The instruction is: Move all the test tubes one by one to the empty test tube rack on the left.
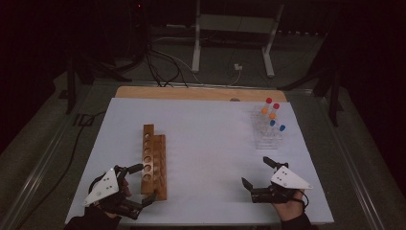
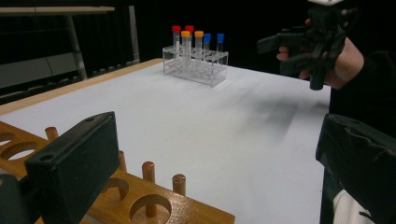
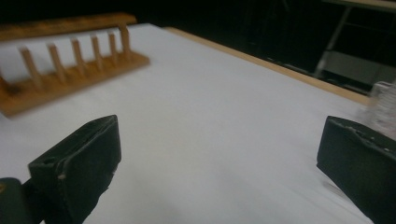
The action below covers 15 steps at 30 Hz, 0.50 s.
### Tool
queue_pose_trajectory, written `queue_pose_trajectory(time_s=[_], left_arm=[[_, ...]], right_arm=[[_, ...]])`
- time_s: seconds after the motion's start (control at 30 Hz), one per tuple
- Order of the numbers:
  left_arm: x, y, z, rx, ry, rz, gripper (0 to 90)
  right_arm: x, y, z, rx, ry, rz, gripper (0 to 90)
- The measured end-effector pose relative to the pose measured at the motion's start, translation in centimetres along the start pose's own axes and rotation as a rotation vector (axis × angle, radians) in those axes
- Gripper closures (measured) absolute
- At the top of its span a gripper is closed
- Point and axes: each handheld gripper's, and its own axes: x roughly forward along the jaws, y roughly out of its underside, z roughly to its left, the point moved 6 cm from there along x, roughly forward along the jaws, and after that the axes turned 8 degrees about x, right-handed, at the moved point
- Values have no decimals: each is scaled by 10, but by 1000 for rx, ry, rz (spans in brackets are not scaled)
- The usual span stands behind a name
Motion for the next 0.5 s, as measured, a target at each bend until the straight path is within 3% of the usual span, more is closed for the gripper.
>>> queue_pose_trajectory(time_s=[0.27,0.5], left_arm=[[-1,0,2,-1,-5,-14,5],[-3,0,4,-17,-10,-23,5]], right_arm=[[5,7,2,7,-46,83,0],[7,8,6,24,-68,121,0]])
